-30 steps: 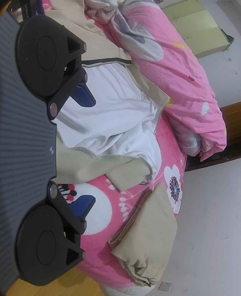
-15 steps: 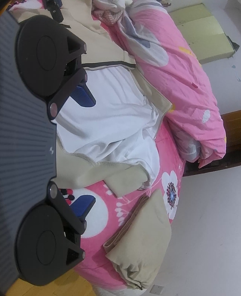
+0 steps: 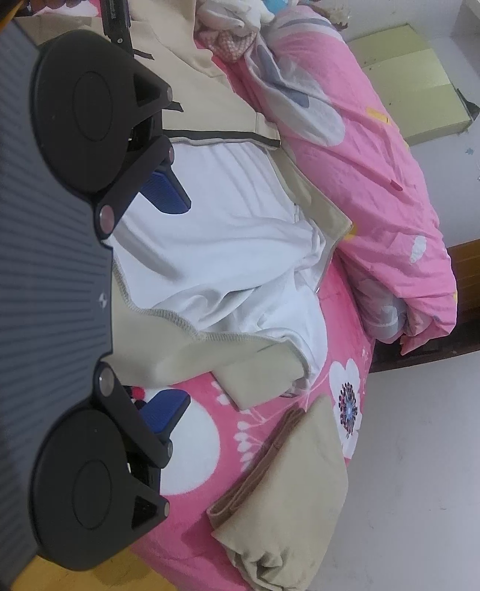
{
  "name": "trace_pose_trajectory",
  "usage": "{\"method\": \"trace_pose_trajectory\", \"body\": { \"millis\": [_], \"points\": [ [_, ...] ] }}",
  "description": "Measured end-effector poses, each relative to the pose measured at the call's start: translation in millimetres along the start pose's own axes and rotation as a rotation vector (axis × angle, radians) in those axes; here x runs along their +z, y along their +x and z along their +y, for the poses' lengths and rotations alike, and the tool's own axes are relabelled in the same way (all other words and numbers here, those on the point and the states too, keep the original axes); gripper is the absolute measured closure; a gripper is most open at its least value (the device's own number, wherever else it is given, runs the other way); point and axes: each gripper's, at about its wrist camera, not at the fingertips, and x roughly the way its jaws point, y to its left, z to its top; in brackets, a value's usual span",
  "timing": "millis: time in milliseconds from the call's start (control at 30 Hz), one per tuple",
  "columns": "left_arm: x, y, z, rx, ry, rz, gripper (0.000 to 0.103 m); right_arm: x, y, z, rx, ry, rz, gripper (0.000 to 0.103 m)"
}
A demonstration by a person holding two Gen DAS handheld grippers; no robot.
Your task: Fold clothes
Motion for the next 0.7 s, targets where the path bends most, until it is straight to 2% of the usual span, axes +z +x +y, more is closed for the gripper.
{"method": "trace_pose_trajectory", "body": {
  "millis": [200,367,500,700],
  "points": [
    [-2.4,12.0,-10.4,-0.006,0.037,0.042,0.000,1.4,3.8,-13.0,0.003,-0.019,-0.018,0.002],
    [-5.8,17.7,-14.6,0.005,0.054,0.057,0.000,4.1,18.0,-33.9,0.016,0.014,-0.007,0.004],
    [-5.7,22.1,-13.0,0.001,0.041,0.077,0.000,8.8,33.1,-58.2,0.043,0.110,0.011,0.017],
    [-6.8,26.2,-12.9,0.002,0.039,0.089,0.000,22.6,61.1,-102.6,0.097,0.366,0.017,0.038]
  ]
}}
